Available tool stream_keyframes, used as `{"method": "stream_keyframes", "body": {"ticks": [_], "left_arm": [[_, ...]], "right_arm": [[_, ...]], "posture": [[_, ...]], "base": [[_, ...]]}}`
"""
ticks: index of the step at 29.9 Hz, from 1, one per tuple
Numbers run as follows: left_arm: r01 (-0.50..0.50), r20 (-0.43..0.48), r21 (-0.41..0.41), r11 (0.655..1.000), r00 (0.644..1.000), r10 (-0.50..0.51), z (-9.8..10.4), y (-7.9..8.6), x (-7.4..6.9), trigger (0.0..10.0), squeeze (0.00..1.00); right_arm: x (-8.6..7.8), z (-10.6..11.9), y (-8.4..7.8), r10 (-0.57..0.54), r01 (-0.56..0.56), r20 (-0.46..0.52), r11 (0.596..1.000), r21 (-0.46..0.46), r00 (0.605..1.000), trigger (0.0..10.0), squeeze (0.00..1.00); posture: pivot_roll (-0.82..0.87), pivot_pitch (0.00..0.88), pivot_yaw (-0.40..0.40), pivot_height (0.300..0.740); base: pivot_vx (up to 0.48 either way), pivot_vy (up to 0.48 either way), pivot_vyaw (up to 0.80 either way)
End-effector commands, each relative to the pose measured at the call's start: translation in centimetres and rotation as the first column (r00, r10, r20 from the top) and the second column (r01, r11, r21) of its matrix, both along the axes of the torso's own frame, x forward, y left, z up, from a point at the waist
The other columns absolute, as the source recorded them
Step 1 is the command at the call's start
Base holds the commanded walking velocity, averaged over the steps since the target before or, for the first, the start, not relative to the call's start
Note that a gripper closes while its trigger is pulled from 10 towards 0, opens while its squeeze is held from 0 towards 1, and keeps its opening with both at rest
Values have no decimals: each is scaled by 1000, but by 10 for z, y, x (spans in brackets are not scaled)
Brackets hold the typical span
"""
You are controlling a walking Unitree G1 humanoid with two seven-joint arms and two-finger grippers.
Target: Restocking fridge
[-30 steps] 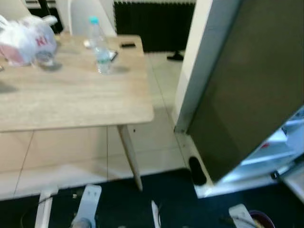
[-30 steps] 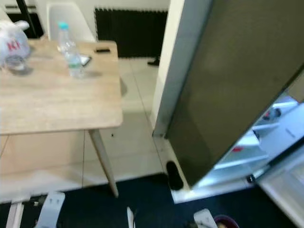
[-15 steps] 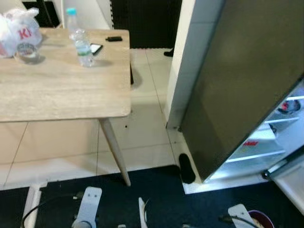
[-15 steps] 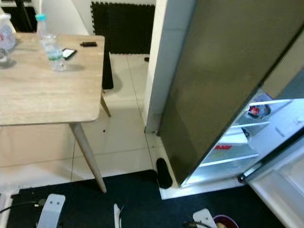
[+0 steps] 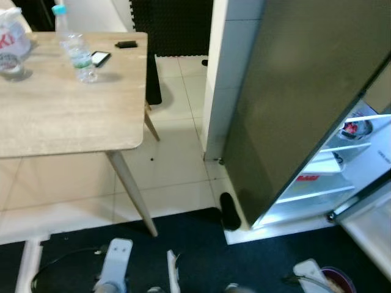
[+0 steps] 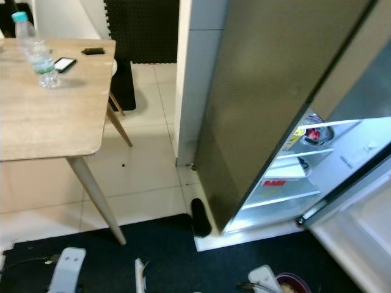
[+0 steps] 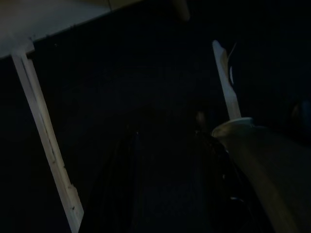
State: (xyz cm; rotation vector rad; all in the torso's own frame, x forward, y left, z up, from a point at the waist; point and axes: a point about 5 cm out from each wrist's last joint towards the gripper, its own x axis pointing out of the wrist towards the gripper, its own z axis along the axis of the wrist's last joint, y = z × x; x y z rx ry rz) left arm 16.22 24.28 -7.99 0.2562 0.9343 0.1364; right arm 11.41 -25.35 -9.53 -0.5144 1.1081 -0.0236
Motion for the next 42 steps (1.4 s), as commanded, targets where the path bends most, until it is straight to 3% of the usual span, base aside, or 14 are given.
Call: {"method": "stream_keyframes", "body": {"ticks": [1, 42], "left_arm": [[-3, -19, -6, 1000, 1000, 3, -3, -2, -5, 10000, 0], [2, -16, -4, 1000, 1000, -2, -2, -3, -3, 10000, 0]], "right_arm": [[0, 0, 0, -17, 17, 11, 1000, 1, 1000, 10000, 0], [1, 0, 1, -16, 16, 14, 1000, 2, 1000, 10000, 0]], "posture": [[-48, 78, -74, 740], [-48, 76, -74, 740]], "base": [[0, -281, 0], [0, -338, 0]]}}
